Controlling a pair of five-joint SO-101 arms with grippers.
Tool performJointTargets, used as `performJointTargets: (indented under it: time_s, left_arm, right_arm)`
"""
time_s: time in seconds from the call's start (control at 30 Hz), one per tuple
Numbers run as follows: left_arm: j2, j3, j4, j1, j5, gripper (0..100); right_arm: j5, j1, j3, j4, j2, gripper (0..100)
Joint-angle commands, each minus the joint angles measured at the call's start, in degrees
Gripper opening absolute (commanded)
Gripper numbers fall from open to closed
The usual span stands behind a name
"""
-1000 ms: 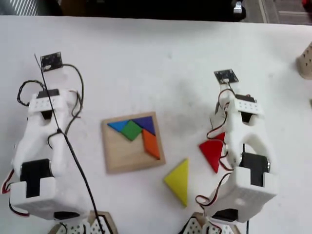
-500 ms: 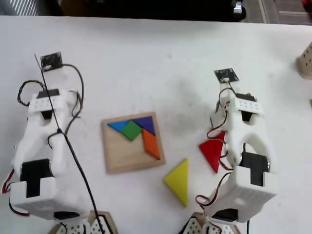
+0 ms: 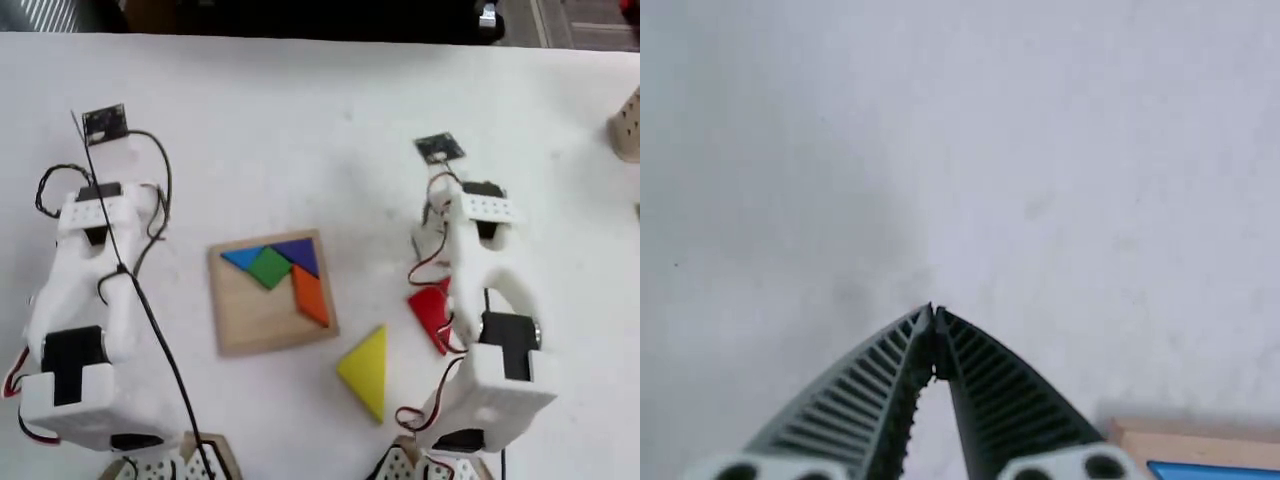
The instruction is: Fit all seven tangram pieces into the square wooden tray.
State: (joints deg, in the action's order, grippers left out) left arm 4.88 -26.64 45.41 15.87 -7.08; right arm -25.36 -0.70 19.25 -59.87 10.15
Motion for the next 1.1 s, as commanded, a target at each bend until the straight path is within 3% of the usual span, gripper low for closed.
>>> performJointTargets:
  time_s: [0.0,0.17,0.37,0.57,0.77,0.9,1.07]
  left_arm:
    - [-0.4,1.85,-1.23,0.66,-0.09,2]
    - [-0.4,2.11,-1.32,0.66,-0.09,2]
    - [-0.31,1.76,-2.46,0.66,-0.09,2]
    - [-0.31,1.67,-2.46,0.66,-0.09,2]
    - [-0.31,1.67,-2.46,0.31,-0.09,2]
    - [-0.31,1.67,-2.46,0.31,-0.09,2]
    - [-0.31,1.67,-2.46,0.31,-0.09,2]
  right_arm:
    - [0.0,5.05,-4.04,-6.2,-6.81,5.5]
    - [6.86,11.12,-3.96,-9.45,-13.49,5.5]
    - [13.27,23.96,-3.87,-14.11,-16.13,5.5]
    - [19.43,33.45,-3.6,-12.26,-15.96,5.6]
    - [19.25,40.57,4.92,0.31,-11.47,6.0]
    - [18.11,42.59,5.63,2.51,-8.48,7.5]
    - [11.25,41.54,4.4,-0.22,-8.66,26.0]
